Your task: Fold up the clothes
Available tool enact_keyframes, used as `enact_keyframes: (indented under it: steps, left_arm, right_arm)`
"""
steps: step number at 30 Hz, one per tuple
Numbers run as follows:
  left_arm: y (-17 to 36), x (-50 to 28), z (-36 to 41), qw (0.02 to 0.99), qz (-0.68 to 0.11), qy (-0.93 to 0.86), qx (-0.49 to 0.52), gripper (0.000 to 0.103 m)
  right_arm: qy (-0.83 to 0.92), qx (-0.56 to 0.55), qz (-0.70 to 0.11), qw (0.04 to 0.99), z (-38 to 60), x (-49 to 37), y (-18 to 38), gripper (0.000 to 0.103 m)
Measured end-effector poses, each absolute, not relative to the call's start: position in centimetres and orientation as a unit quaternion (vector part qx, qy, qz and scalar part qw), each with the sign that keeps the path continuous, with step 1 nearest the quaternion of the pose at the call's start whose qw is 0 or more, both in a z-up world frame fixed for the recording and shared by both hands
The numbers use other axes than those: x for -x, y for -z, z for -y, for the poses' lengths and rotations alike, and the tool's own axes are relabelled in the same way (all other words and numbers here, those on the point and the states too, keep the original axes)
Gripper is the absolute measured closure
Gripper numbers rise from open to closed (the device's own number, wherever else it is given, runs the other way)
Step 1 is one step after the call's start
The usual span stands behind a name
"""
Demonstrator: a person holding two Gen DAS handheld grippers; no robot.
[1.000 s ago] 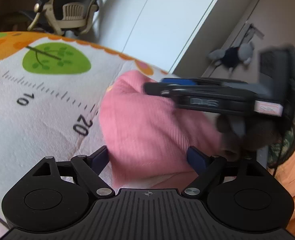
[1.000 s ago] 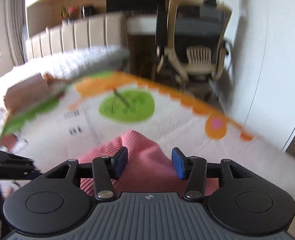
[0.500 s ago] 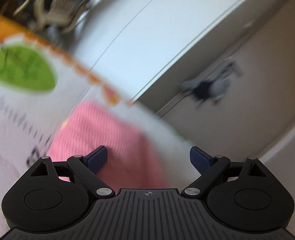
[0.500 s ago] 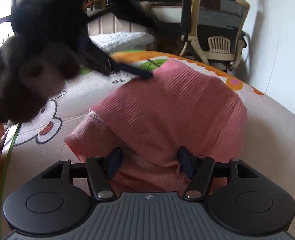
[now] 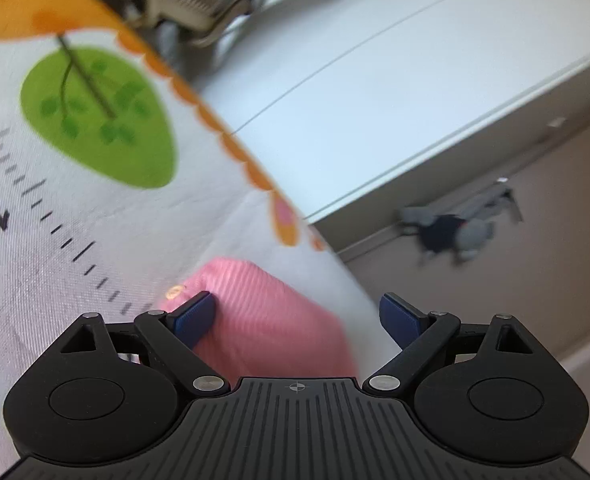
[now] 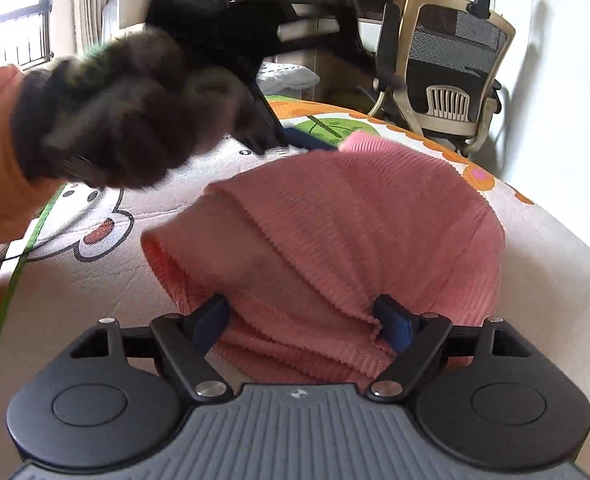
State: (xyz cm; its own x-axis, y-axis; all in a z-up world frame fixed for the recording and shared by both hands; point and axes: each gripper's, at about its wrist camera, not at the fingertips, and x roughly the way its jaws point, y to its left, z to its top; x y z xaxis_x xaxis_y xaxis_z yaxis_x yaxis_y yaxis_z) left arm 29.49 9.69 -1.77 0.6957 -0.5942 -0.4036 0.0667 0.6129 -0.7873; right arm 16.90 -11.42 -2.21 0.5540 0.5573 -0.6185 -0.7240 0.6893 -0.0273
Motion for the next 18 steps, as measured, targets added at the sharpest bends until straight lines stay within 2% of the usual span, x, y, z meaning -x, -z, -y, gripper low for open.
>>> enact_keyframes:
  steps: [4,10,14,18]
  left_arm:
    - [1.9,-29.9,-10.4,0.829,-0.339,0.189,0.401,0.010]
    - [-0.8,-23.1,-10.4,0.907,-0.306,0.165,0.236,0.009]
    - [1.4,-20.1,-10.1,0.904,-0.327,0.174,0.214,0.009]
    - [3.4,-19.4,-9.7,0.905,-0.339,0.164,0.199,0.008]
  right_arm:
    - [-0.367,0.140,-0.294,0.872,11.5,-16.9,2.3,0.021]
    - [-0.367,0.133,-0.292,0.873,11.5,-17.0,2.3,0.021]
    - [-0.369,0.129,-0.291,0.873,11.8,-16.6,1.7,0.021]
    - [-0.362,0.107,-0.258,0.889,13.3,-16.2,-1.3,0.021]
